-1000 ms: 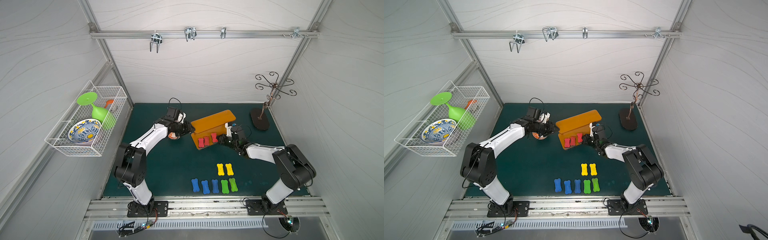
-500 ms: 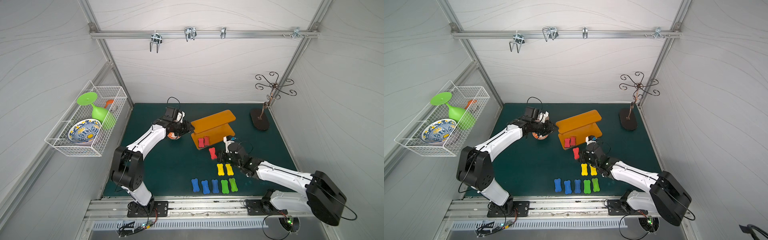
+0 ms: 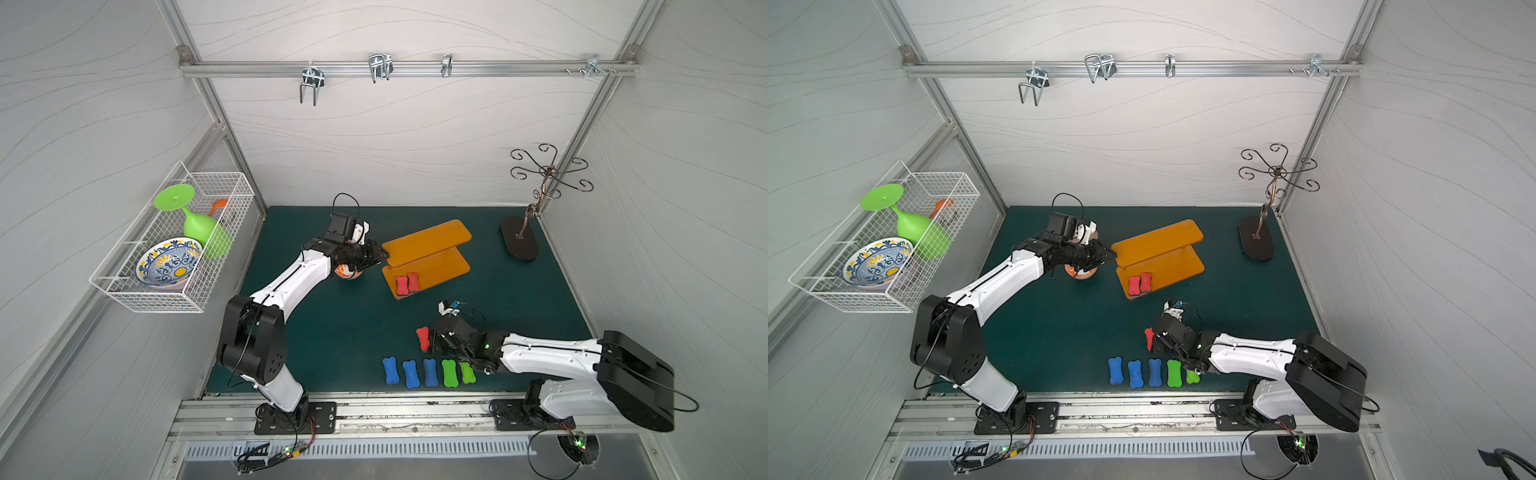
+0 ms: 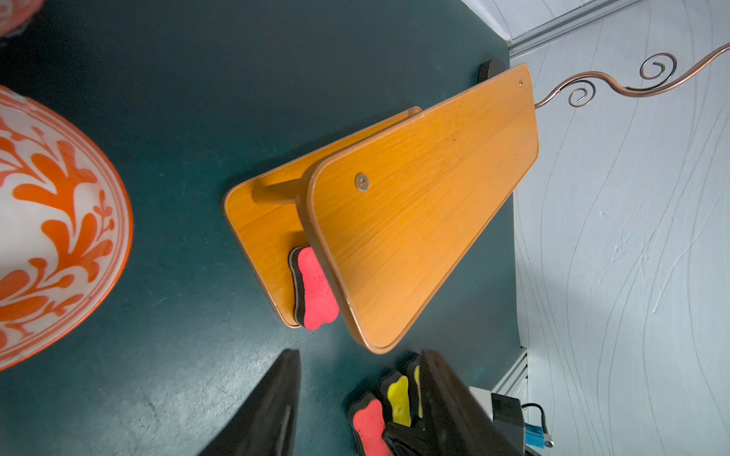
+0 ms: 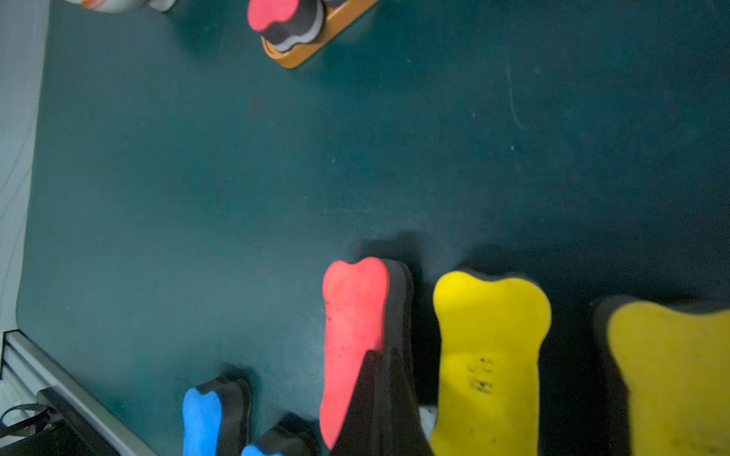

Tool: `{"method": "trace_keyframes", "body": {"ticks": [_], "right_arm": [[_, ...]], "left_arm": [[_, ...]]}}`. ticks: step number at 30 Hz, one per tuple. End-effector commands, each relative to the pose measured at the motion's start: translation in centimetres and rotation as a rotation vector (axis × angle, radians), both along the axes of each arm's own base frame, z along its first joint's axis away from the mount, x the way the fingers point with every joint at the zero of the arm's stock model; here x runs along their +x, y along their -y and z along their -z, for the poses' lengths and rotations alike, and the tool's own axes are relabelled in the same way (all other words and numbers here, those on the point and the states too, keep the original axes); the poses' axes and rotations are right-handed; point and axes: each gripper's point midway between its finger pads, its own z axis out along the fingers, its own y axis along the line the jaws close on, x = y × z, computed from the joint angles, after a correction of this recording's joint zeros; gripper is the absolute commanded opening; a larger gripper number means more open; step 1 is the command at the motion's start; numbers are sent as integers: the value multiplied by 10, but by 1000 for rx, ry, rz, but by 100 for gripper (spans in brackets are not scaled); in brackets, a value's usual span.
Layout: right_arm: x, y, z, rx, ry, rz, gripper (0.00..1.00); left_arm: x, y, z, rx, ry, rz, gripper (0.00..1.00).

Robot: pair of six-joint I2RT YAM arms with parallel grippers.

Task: Remove the whiteboard erasers from the shelf
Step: Place the whiteboard eraser at the center of the board, then pick up the whiteboard eraser from the shelf.

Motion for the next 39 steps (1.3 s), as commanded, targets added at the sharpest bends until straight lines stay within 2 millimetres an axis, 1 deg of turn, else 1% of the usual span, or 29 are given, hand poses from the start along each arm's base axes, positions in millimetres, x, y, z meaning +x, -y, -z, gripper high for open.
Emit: {"method": "trace_keyframes", "body": {"ticks": [1,3,11,13,15,17,20,22,25,26,27,29,30,31,33,36,39], "right_arm": [[0,-1,2,-15,-11,12,0],[-2,0,4,-21,-21,10,0],[-7,5,4,-24,-24,8,0],[-8,6,6,-32,-29,3,5],[-7,5,6,-37,-32,3,16],[-8,4,6,-43,-34,-3,24],[-8,4,4,-45,-31,-11,28],[-6,4,-1,-50,-19,-15,32],[1,1,-19,-20,30,-53,44],[5,-4,-26,15,46,-82,49],[12,-10,-32,62,62,-110,50],[27,-16,-42,131,69,-141,51],[37,-20,-50,169,92,-153,51],[44,-23,-55,186,106,-164,51],[65,-27,-68,204,144,-169,51],[97,-27,-78,228,176,-157,51],[126,-25,-77,246,197,-124,49]], "left_arm": [[4,1,-14,-20,49,-1,52],[4,1,-15,-20,50,-1,52],[4,1,-15,-20,51,-1,52],[4,1,-15,-18,49,-4,52],[4,1,-15,-17,51,-4,52],[4,0,-15,-15,52,-6,52],[4,0,-14,-13,50,-6,52],[4,0,-14,-12,52,-5,52],[4,-1,-12,0,53,-4,53],[5,-1,-12,5,55,-3,53],[5,-2,-11,9,53,-2,53],[7,-2,-9,15,49,1,53],[8,-2,-7,19,43,2,53],[9,-2,-5,20,37,2,53],[9,-1,0,22,28,4,53],[11,0,2,12,22,4,51],[12,4,4,-1,10,10,47]]}}
